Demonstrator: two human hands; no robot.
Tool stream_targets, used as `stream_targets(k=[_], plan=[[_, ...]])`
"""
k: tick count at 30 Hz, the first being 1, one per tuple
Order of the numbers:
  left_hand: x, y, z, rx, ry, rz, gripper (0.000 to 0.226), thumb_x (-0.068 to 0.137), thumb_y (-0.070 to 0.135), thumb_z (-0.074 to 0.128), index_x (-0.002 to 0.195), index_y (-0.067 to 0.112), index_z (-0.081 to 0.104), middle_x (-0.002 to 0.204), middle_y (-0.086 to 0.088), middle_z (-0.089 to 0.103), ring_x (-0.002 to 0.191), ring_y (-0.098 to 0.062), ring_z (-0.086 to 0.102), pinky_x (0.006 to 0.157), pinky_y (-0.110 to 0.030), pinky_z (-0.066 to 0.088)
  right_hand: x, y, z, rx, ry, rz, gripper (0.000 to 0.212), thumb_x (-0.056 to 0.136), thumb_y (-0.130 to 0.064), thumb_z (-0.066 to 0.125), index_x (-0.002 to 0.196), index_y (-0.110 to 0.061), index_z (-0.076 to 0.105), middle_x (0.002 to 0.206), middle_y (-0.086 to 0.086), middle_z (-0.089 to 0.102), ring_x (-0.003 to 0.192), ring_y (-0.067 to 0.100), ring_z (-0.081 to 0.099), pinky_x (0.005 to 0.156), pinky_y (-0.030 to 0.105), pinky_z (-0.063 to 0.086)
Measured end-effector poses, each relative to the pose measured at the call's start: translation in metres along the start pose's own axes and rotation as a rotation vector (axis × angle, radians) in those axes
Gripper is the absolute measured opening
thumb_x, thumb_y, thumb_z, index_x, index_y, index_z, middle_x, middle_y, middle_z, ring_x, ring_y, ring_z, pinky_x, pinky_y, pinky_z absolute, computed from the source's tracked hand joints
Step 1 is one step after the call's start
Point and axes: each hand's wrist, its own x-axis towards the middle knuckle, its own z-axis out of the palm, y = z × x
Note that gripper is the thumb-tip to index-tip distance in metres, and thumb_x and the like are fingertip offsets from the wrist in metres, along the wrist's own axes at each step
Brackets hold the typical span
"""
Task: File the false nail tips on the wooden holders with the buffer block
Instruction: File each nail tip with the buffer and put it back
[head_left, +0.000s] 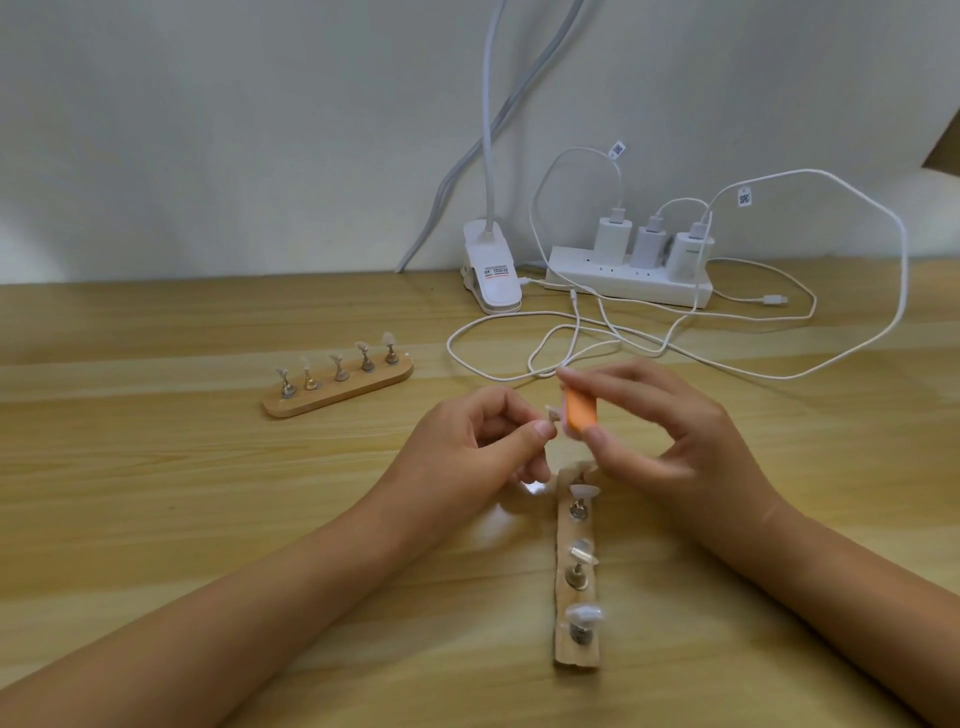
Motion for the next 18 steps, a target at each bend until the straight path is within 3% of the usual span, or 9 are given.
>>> stream_targets(k=[3,6,8,11,15,18], plan=[[0.001,0.000,0.000,-0.028,-0.004,0.018,0.013,0.090,0.020,0.065,0.090,0.007,0.064,0.067,0.001,0.069,0.066,-0.010,0.063,0.067,-0.019,0.049,0.004,0.003,-0.004,0.181,0.039,0.221,0.032,0.089,-0.008,0.070,0.118,-0.019,0.070,0.108,-0.001,0.072,0.106,0.010,0.065,0.095,0.025,0.049],[0.002,0.001,0.000,-0.052,-0.003,0.023,0.015,0.087,0.027,0.064,0.094,0.015,0.068,0.071,0.003,0.069,0.072,-0.009,0.065,0.070,-0.018,0.049,0.003,0.003,-0.007,0.460,0.116,0.329,0.030,0.089,-0.014,0.068,0.118,-0.020,0.068,0.108,0.000,0.075,0.106,0.013,0.069,0.090,0.019,0.052],[0.002,0.001,0.000,-0.058,-0.006,0.032,0.007,0.089,0.023,0.064,0.090,0.025,0.070,0.072,0.004,0.069,0.073,-0.007,0.065,0.069,-0.015,0.049,0.001,-0.003,-0.007,0.444,0.134,0.255,0.033,0.086,-0.022,0.073,0.119,-0.020,0.067,0.109,0.003,0.074,0.107,0.018,0.068,0.092,0.025,0.053],[0.002,0.001,0.001,-0.077,0.004,0.042,0.010,0.086,0.025,0.065,0.083,0.034,0.070,0.075,0.005,0.070,0.074,-0.006,0.065,0.071,-0.017,0.050,-0.003,-0.011,0.000,0.224,0.033,0.039,0.038,0.084,-0.025,0.066,0.120,-0.015,0.065,0.109,0.007,0.069,0.105,0.025,0.063,0.093,0.034,0.049],[0.002,0.002,0.000,-0.074,0.008,0.075,0.006,0.083,0.031,0.065,0.088,0.028,0.068,0.078,0.003,0.072,0.077,-0.006,0.067,0.071,-0.014,0.049,0.000,-0.004,-0.002,0.210,0.060,0.121,0.034,0.085,-0.009,0.075,0.117,-0.015,0.066,0.109,0.006,0.069,0.105,0.022,0.062,0.094,0.039,0.049],[0.002,0.001,0.000,-0.089,0.006,0.082,0.010,0.082,0.029,0.063,0.090,0.025,0.067,0.079,0.001,0.072,0.078,-0.006,0.067,0.072,-0.014,0.049,-0.002,-0.006,-0.003,0.214,0.060,0.049,0.036,0.086,-0.018,0.071,0.121,-0.014,0.065,0.111,0.007,0.068,0.106,0.026,0.062,0.093,0.039,0.050]])
